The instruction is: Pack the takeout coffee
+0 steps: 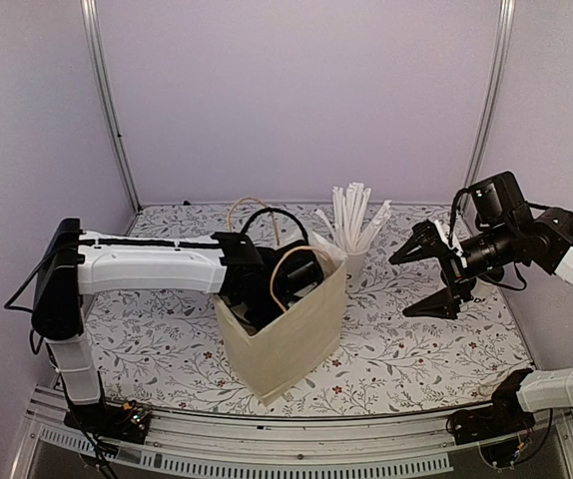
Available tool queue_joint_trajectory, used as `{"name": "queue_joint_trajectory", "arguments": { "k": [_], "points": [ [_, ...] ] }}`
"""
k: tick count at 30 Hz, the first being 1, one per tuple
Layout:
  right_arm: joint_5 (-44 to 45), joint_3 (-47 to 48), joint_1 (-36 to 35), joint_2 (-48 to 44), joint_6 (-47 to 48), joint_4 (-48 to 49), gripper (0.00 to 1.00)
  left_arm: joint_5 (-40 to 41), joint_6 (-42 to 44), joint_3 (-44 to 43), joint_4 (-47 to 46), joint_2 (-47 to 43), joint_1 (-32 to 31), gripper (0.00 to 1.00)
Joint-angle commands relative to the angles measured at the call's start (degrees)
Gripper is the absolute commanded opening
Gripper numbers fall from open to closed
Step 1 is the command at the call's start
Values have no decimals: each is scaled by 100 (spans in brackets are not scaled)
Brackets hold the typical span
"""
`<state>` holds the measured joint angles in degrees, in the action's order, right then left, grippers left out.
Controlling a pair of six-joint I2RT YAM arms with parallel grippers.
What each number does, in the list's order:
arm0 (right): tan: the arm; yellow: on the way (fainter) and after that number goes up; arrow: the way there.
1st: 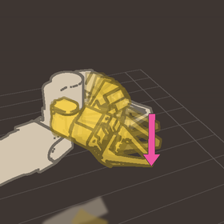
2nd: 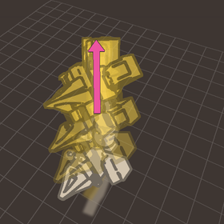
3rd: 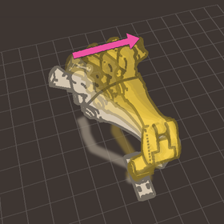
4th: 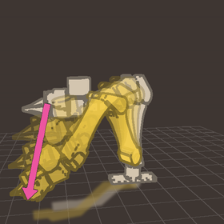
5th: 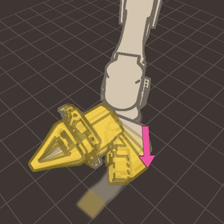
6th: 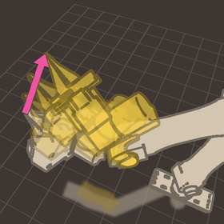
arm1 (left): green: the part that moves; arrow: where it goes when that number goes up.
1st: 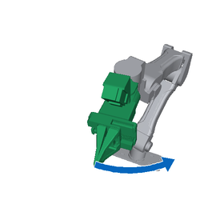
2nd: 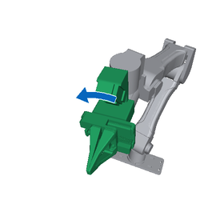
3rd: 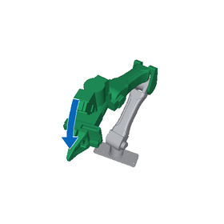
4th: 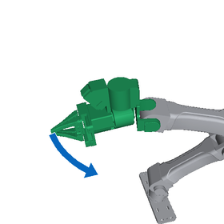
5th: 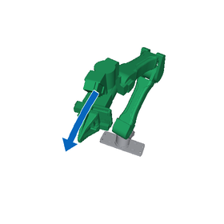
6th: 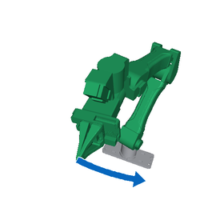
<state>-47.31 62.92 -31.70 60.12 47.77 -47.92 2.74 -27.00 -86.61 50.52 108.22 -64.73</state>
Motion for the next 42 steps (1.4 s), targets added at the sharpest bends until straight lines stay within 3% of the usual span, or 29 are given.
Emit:
{"name": "queue_joint_trajectory", "arguments": {
  "k": [1,9,16,27,35,42],
  "points": [
    [-128,-80,28,-27,-51,99,99,-186,26,343,-660,32,59,23],
    [-146,-113,33,30,-57,114,99,-196,-10,871,-1533,-67,147,24],
    [-164,-124,33,35,-72,123,99,-229,10,860,-1337,14,201,25],
    [-371,-94,66,-3,-74,56,99,34,285,-330,-217,-429,-102,63],
    [-365,-164,162,-56,-122,76,99,35,531,-1155,215,-770,-115,64],
    [-331,-592,632,-129,-229,411,99,157,637,-1738,3,-1355,-189,63]
  ]
}}
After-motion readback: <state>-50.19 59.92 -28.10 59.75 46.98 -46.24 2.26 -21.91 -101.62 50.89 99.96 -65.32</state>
